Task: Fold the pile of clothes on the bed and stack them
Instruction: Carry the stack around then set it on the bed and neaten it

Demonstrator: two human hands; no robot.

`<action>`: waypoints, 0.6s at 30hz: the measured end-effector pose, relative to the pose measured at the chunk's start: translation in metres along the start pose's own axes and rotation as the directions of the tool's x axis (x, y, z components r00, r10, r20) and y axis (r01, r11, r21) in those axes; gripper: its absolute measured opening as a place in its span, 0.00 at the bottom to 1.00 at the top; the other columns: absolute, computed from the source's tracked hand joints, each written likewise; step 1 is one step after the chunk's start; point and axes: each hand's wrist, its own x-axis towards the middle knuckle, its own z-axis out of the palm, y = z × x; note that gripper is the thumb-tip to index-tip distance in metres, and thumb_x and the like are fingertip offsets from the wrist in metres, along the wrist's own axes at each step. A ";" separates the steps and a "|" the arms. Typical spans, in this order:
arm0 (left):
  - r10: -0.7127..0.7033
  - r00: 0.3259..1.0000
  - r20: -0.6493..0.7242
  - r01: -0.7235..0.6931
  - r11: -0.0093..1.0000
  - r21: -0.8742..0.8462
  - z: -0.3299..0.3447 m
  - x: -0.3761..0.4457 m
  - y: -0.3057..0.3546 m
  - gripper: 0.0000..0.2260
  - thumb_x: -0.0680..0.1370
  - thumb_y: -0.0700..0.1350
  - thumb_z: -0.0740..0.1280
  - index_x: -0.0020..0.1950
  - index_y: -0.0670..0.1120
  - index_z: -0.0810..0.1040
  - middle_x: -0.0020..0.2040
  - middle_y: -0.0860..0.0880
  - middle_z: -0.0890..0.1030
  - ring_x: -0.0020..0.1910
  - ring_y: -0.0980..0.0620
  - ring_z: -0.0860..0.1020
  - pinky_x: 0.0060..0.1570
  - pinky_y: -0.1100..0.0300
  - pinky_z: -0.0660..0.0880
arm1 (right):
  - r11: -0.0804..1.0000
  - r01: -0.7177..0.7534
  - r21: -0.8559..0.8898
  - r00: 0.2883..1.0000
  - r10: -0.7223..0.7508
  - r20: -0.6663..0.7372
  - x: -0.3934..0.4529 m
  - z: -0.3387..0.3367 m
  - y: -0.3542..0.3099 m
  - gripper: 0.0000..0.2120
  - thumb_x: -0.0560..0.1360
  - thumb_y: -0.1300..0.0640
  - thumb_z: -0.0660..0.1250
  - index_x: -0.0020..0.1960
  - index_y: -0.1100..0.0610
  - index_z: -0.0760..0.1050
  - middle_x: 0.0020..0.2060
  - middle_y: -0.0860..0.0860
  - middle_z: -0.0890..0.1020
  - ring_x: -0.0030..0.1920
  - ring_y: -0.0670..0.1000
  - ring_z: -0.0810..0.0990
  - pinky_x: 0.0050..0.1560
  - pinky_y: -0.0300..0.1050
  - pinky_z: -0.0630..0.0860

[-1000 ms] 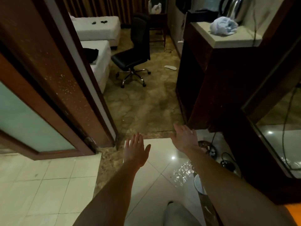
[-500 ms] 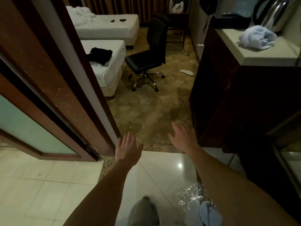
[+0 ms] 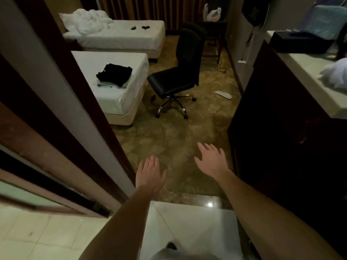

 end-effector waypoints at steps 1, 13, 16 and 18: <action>0.004 1.000 0.008 -0.004 1.000 -0.006 -0.004 0.018 -0.001 0.33 0.83 0.62 0.46 0.81 0.43 0.49 0.81 0.44 0.51 0.80 0.47 0.51 0.78 0.47 0.49 | 1.000 -0.005 0.003 1.000 0.005 0.006 0.016 -0.003 -0.001 0.32 0.80 0.40 0.55 0.80 0.47 0.51 0.78 0.49 0.60 0.79 0.53 0.55 0.77 0.62 0.51; -0.032 0.998 0.047 0.031 0.999 0.026 -0.012 0.214 0.013 0.34 0.82 0.63 0.45 0.81 0.43 0.49 0.81 0.46 0.53 0.80 0.49 0.53 0.78 0.50 0.50 | 0.999 0.017 0.029 0.998 -0.018 0.059 0.226 -0.036 0.021 0.33 0.79 0.43 0.60 0.80 0.46 0.50 0.79 0.50 0.59 0.79 0.54 0.53 0.77 0.63 0.49; -0.091 0.995 0.047 0.089 0.996 0.029 -0.021 0.262 0.020 0.33 0.82 0.63 0.45 0.81 0.43 0.49 0.81 0.46 0.52 0.80 0.49 0.53 0.78 0.50 0.49 | 0.997 0.074 0.014 0.994 -0.075 0.074 0.282 -0.051 0.025 0.33 0.79 0.42 0.59 0.80 0.46 0.49 0.79 0.51 0.59 0.79 0.54 0.54 0.77 0.63 0.49; -0.135 0.989 0.054 0.134 0.991 0.020 -0.030 0.292 0.026 0.34 0.82 0.63 0.44 0.81 0.43 0.49 0.81 0.46 0.52 0.80 0.49 0.52 0.78 0.50 0.48 | 0.994 0.113 0.006 0.989 -0.113 0.098 0.317 -0.063 0.027 0.34 0.80 0.42 0.60 0.80 0.46 0.49 0.79 0.51 0.58 0.79 0.55 0.53 0.77 0.63 0.49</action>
